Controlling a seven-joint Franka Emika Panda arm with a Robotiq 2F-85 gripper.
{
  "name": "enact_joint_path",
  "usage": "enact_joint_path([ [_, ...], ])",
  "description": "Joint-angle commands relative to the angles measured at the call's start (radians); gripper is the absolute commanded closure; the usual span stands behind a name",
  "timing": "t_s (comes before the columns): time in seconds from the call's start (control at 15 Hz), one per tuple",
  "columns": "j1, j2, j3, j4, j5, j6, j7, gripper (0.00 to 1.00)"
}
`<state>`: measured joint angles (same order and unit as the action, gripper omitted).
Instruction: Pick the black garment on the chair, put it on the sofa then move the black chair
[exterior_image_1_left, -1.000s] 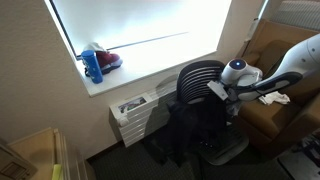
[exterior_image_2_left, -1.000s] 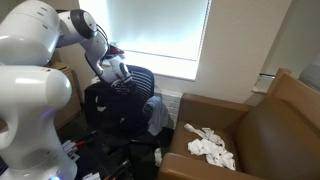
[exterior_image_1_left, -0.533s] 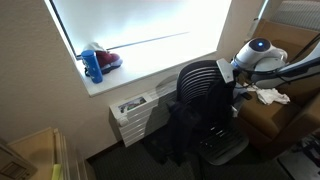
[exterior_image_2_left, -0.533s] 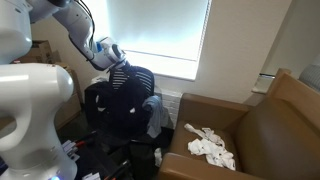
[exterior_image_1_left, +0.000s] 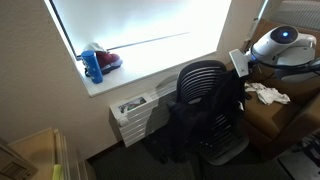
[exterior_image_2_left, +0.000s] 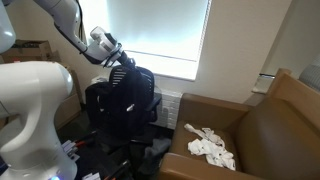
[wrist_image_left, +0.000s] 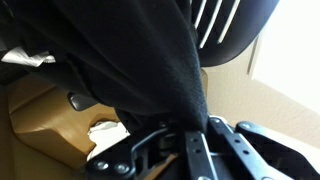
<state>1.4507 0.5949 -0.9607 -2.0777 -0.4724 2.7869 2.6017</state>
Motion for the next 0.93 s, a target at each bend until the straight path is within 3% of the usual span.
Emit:
enact_joint_path([
  [0.0,-0.005,-0.002,0.005,0.001,-0.003,-0.003,0.0,0.93],
  [0.07,-0.001,0.003,0.005,0.008,-0.007,-0.026,0.0,0.98],
  [0.2,0.078,0.081,-0.124,0.06,0.162,-0.014,0.001,0.98],
  [0.27,0.038,0.007,-0.11,0.076,0.16,-0.056,0.001,0.98],
  [0.47,0.084,-0.064,-0.221,0.106,0.233,-0.149,0.003,0.98],
  [0.8,0.207,-0.145,-0.504,0.154,0.338,-0.33,0.001,0.98],
  [0.87,0.205,-0.302,-0.487,0.113,0.23,-0.202,-0.113,0.98],
])
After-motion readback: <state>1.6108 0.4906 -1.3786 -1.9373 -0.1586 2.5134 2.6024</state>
